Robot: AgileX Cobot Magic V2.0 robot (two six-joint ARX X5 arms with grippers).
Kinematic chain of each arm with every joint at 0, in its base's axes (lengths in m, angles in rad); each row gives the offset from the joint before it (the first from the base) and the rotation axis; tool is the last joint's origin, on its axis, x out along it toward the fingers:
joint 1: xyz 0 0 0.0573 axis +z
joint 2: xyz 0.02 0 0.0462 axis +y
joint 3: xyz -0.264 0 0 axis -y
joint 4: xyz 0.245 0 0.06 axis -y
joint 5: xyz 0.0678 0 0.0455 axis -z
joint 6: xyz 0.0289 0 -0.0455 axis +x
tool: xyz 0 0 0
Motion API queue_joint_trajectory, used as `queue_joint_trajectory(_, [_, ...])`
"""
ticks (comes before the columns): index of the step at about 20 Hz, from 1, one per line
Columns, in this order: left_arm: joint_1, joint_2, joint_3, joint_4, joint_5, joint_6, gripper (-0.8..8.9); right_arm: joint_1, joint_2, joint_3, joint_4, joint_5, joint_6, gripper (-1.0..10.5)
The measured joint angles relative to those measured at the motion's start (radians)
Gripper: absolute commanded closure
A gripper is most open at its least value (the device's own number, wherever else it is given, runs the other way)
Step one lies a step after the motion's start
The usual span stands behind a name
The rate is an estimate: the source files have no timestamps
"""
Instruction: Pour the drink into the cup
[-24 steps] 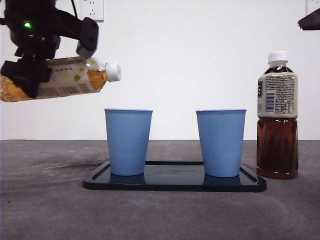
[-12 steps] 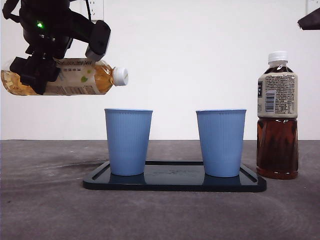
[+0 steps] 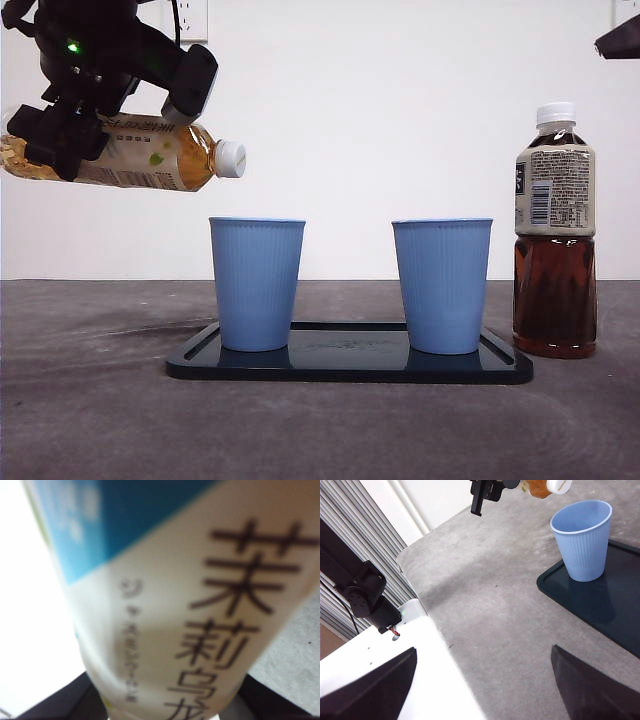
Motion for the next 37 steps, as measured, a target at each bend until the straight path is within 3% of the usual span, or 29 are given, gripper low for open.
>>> queue_joint_trajectory(9, [0.0, 0.0, 0.0, 0.0, 0.0, 0.001, 6.07, 0.0, 0.0, 0.0, 0.0, -0.001, 0.0, 5.2])
queue_joint_trajectory(11, [0.0, 0.0, 0.0, 0.0, 0.001, -0.04, 6.07, 0.0, 0.0, 0.0, 0.0, -0.001, 0.0, 5.2])
queue_joint_trajectory(14, [0.004, -0.002, 0.0, -0.005, 0.068, -0.238, 6.07, 0.0, 0.0, 0.0, 0.0, -0.001, 0.0, 5.2])
queue_joint_trajectory(19, [0.069, -0.107, 0.0, -0.067, 0.41, -0.74, 6.07, 0.0, 0.0, 0.0, 0.0, 0.0, 0.0, 5.2])
queue_joint_trajectory(23, [0.159, -0.19, -0.035, 0.037, 0.64, -1.048, 6.07, 0.0, 0.0, 0.0, 0.0, 0.001, 0.0, 5.2])
queue_joint_trajectory(26, [0.172, -0.253, -0.177, 0.203, 0.676, -1.163, 6.08, 0.0, 0.0, 0.0, 0.0, 0.006, 0.0, 5.2])
queue_joint_trajectory(31, [0.171, -0.285, -0.436, 0.538, 0.702, -1.275, 6.1, 0.0, 0.0, 0.0, 0.0, 0.006, 0.0, 5.2])
queue_joint_trajectory(34, [0.17, -0.277, -0.529, 0.743, 0.703, -1.301, 6.1, 0.0, 0.0, 0.0, 0.0, 0.006, 0.0, 5.2])
queue_joint_trajectory(37, [0.171, -0.227, -0.547, 0.835, 0.703, -1.304, 6.1, 0.0, 0.0, 0.0, 0.0, 0.007, 0.001, 5.2])
